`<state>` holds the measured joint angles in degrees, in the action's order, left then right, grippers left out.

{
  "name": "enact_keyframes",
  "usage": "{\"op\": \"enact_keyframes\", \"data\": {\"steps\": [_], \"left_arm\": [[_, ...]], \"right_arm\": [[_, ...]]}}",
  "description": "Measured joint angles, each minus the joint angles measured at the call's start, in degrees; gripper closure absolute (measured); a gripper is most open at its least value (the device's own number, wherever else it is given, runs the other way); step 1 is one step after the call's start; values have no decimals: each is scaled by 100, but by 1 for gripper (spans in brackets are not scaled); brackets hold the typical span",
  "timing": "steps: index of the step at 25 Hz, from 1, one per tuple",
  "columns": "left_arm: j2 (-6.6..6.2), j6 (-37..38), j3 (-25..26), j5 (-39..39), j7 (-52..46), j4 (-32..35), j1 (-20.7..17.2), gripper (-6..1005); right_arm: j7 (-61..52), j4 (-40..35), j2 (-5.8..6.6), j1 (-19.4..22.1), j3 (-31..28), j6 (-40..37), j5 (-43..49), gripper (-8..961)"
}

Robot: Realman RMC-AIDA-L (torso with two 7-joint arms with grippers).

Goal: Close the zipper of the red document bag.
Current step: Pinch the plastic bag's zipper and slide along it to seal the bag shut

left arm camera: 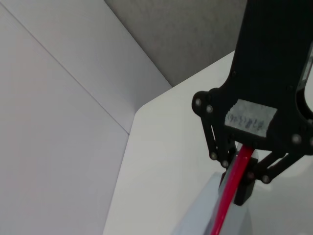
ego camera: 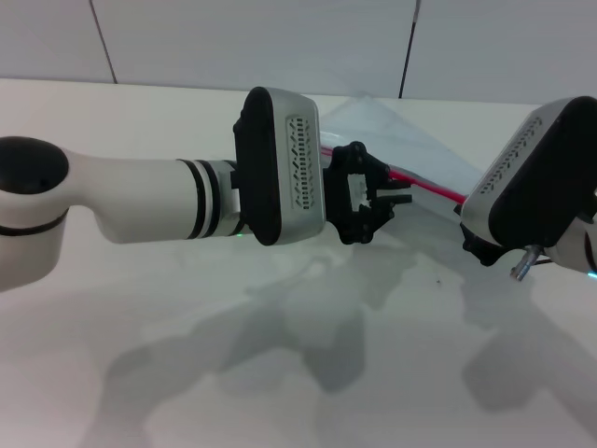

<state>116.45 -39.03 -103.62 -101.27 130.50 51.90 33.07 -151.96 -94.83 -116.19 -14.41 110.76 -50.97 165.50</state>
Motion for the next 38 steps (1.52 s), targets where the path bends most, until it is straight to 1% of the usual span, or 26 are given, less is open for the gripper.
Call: {"op": "enact_keyframes", "data": {"steps": [6, 10, 14, 20, 26, 31, 38], "left_arm": [[0, 3, 0, -12, 38, 76, -50, 889], [0, 131, 2, -15, 46, 256, -177, 876], [0, 238, 2, -16, 51, 302, -214, 863], [0, 293, 3, -16, 98, 214, -153, 799], [0, 296, -48, -16, 115, 154, -80, 795], [5, 297, -79, -16, 116, 149, -68, 735], [9, 293, -132, -16, 120, 145, -74, 721]], "right_arm": [[0, 7, 4, -1, 6, 0, 0, 902], [0, 14, 9, -6, 7, 0, 0, 901], [0, 17, 9, -8, 7, 0, 0, 901], [0, -48, 9, -16, 92, -1, 0, 901], [0, -125, 2, -25, 135, -5, 0, 901], [0, -139, 0, -27, 138, -10, 0, 901], [0, -135, 7, -27, 138, -10, 0, 903]]}}
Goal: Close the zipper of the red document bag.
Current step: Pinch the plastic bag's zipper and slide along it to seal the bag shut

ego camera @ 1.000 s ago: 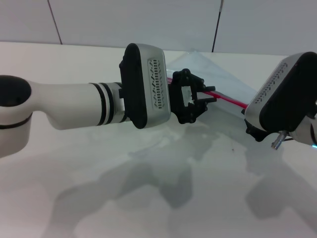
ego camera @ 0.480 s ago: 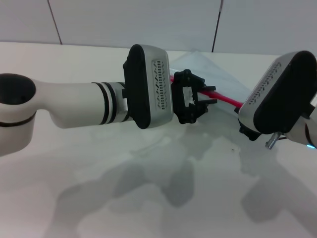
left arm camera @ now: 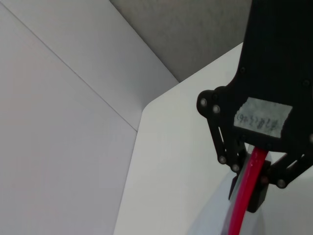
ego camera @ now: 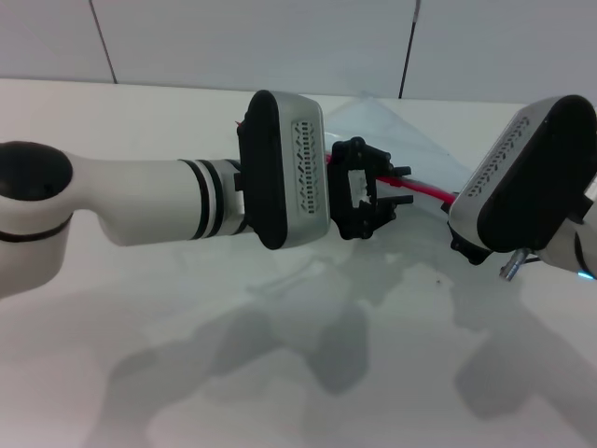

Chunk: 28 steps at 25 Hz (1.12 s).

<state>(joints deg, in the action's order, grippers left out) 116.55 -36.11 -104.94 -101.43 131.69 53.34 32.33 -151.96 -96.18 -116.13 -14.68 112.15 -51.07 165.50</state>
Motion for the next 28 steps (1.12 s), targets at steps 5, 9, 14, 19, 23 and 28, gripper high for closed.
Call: {"op": "enact_keyframes", "data": {"steps": [5, 9, 14, 19, 23, 28], "left_arm": [[0, 1, 3, -5, 6, 15, -17, 727], [0, 69, 8, -207, 174, 25, -28, 732], [0, 146, -59, -791, 874, -3, -107, 758], [0, 155, -82, -896, 937, -105, -80, 807], [0, 157, -88, -900, 936, -137, -53, 825], [-1, 157, -90, -903, 943, -146, -51, 834]], "right_arm": [[0, -5, 2, 0, 4, -10, 0, 904], [0, -7, 3, 0, 8, -15, 0, 903], [0, -7, 2, 0, 9, -12, 0, 902], [0, -7, 3, 0, 9, -11, 0, 902], [0, -8, 3, 0, 9, -9, 0, 901], [0, -15, 3, 0, 16, -8, 0, 900]]}}
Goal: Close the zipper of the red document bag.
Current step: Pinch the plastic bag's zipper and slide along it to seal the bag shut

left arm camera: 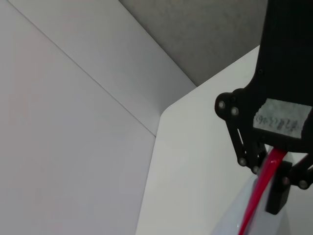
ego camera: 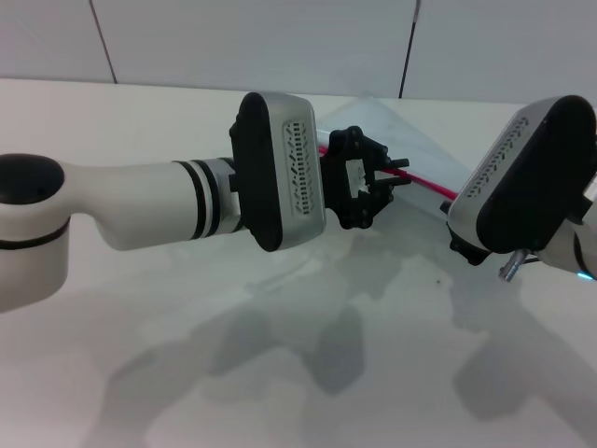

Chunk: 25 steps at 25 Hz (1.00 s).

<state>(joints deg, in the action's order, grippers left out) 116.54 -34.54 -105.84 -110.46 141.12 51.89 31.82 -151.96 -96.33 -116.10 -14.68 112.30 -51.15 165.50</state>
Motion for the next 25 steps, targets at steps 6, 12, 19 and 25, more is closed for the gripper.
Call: {"op": "enact_keyframes", "data": {"steps": [6, 12, 19, 25], "left_arm": [[0, 1, -13, -3, 11, -107, 29, 844], [0, 0, -65, -3, 8, -137, 60, 885], [0, 0, -75, 33, -22, -144, 81, 892], [0, 58, -83, 34, -19, -144, 75, 911]], "right_arm": [[0, -7, 0, 0, 35, 5, 0, 899], [0, -9, 0, -1, 38, 8, 0, 899], [0, -56, 0, -5, 42, -1, 2, 898], [0, -62, 0, -3, 46, -5, 17, 897]]}}
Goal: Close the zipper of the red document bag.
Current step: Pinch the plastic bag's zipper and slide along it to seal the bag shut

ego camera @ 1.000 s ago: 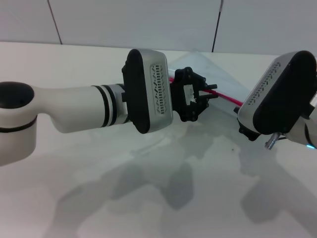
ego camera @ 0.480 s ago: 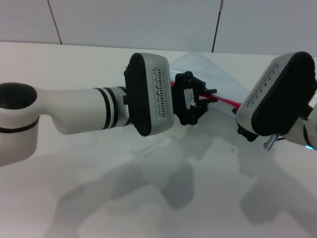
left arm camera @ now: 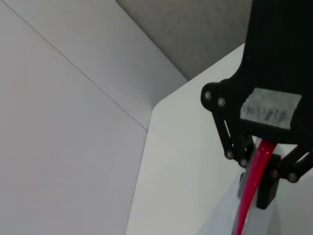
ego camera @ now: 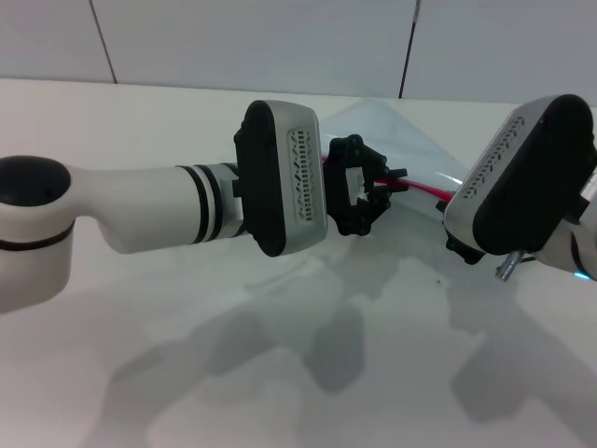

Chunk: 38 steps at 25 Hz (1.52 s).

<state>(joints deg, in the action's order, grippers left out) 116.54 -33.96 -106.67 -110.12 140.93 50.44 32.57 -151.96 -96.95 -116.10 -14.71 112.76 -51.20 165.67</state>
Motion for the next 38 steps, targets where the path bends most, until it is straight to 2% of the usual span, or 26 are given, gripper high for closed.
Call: {"op": "enact_keyframes", "data": {"steps": [17, 24, 35, 38], "left_arm": [[-8, 216, 32, -28, -16, -72, -46, 918], [-15, 352, 164, -80, 15, -133, -182, 917], [-27, 362, 841, -103, 48, -277, -516, 917], [-27, 373, 1151, -106, 52, -303, -722, 917]], "right_arm": [[0, -96, -9, 56, -38, 13, 19, 894], [-2, -185, -9, 128, -55, 27, 18, 893], [-2, -241, -10, 279, -262, 90, 21, 892], [-2, -242, -15, 332, -331, 154, 22, 891]]}}
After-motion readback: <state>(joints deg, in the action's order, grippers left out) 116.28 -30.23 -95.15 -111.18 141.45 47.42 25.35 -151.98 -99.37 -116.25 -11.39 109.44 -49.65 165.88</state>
